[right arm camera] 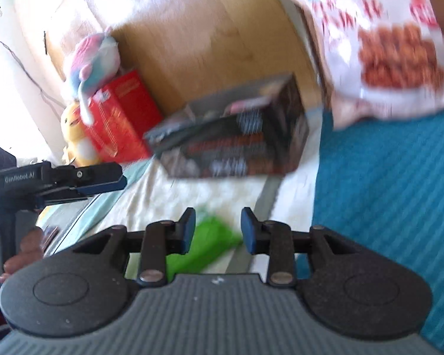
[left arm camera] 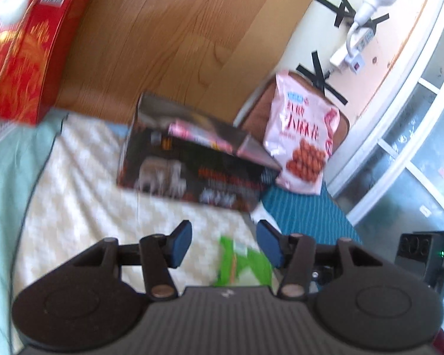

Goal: Organize snacks
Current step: 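Move the left gripper toward the green leaf-print bag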

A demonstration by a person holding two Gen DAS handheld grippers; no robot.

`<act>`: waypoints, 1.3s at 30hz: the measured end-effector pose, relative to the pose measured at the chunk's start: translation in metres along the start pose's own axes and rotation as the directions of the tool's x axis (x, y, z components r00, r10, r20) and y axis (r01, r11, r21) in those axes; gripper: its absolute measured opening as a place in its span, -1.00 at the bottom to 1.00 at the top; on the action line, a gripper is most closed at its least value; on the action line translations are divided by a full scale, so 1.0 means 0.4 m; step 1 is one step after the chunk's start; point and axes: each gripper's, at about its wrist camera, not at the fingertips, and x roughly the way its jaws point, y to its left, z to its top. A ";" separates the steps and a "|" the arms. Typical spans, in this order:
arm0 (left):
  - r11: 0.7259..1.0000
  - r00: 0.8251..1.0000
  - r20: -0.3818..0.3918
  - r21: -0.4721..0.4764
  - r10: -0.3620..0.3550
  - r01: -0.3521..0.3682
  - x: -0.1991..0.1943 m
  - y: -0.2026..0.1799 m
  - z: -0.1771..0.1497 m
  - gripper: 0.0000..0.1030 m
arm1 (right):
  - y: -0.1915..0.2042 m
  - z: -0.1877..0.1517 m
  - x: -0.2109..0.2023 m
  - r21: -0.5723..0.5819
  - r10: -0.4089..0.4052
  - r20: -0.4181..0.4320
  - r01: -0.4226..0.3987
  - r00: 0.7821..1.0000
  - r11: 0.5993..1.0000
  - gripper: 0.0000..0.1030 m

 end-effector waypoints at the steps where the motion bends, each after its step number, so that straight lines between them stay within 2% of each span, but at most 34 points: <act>1: 1.000 1.000 -0.016 -0.011 -0.003 0.003 0.003 0.001 -0.015 -0.04 | 0.006 -0.006 0.007 0.003 0.002 -0.021 -0.002 1.000 1.000 -0.28; 4: 0.999 0.996 -0.085 -0.042 -0.001 -0.003 0.017 0.008 -0.062 -0.09 | 0.041 -0.018 0.033 0.008 0.032 -0.083 -0.032 0.996 0.999 -0.27; 6: 0.999 0.994 -0.107 -0.053 0.002 -0.007 0.010 0.010 -0.091 -0.08 | 0.072 -0.018 0.058 -0.024 0.039 -0.091 -0.042 0.995 0.999 -0.27; 9: 0.997 0.994 -0.103 -0.079 -0.035 0.026 -0.043 0.019 -0.126 -0.10 | 0.118 -0.009 0.104 -0.067 0.057 -0.123 -0.066 0.991 0.996 -0.28; 13: 0.994 0.997 -0.075 -0.106 -0.011 0.003 -0.118 0.045 -0.160 -0.06 | 0.192 -0.009 0.170 -0.156 0.111 -0.194 -0.142 0.975 0.977 -0.28; 15: 0.990 0.999 -0.045 -0.137 0.009 -0.015 -0.153 0.065 -0.163 -0.04 | 0.233 -0.010 0.171 -0.240 0.091 -0.180 -0.133 0.980 0.962 -0.27; 19: 0.980 1.000 0.008 -0.195 0.025 -0.023 -0.204 0.100 -0.152 -0.03 | 0.245 -0.002 0.105 -0.258 0.117 -0.093 -0.138 0.989 0.956 -0.24; 21: 0.981 0.999 0.016 -0.194 0.031 -0.028 -0.211 0.104 -0.152 0.01 | 0.232 -0.008 0.053 -0.260 0.117 -0.050 -0.125 0.992 0.957 -0.21; 23: 0.982 0.999 0.012 -0.189 0.031 -0.028 -0.209 0.105 -0.158 0.04 | 0.217 -0.028 -0.006 -0.264 0.149 -0.023 -0.150 0.989 0.953 -0.17; 25: 0.982 1.000 0.001 -0.185 0.030 -0.029 -0.199 0.103 -0.165 0.06 | 0.203 -0.054 -0.057 -0.258 0.202 -0.037 -0.205 0.979 0.944 -0.03; 28: 0.983 1.000 -0.010 -0.181 0.023 -0.025 -0.181 0.099 -0.174 0.06 | 0.203 -0.096 -0.094 -0.236 0.305 -0.139 -0.331 0.942 0.914 0.01; 30: 0.984 0.999 -0.008 -0.176 0.031 -0.032 -0.173 0.100 -0.179 0.08 | 0.210 -0.124 -0.112 -0.244 0.319 -0.180 -0.356 0.930 0.902 0.01; 33: 0.985 0.999 0.009 -0.172 0.033 -0.031 -0.172 0.097 -0.183 0.13 | 0.232 -0.156 -0.117 -0.279 0.292 -0.208 -0.343 0.933 0.897 0.01; 35: 0.985 0.999 0.019 -0.169 0.037 -0.033 -0.173 0.095 -0.187 0.13 | 0.234 -0.164 -0.105 -0.302 0.243 -0.207 -0.298 0.948 0.905 0.01; 37: 0.986 0.999 0.029 -0.164 0.040 -0.035 -0.175 0.093 -0.192 0.13 | 0.236 -0.169 -0.091 -0.363 0.135 -0.180 -0.193 0.974 0.912 0.01; 39: 0.986 0.998 0.039 -0.162 0.039 -0.032 -0.178 0.094 -0.197 0.13 | 0.239 -0.174 -0.082 -0.442 0.032 -0.126 -0.085 0.992 0.893 0.06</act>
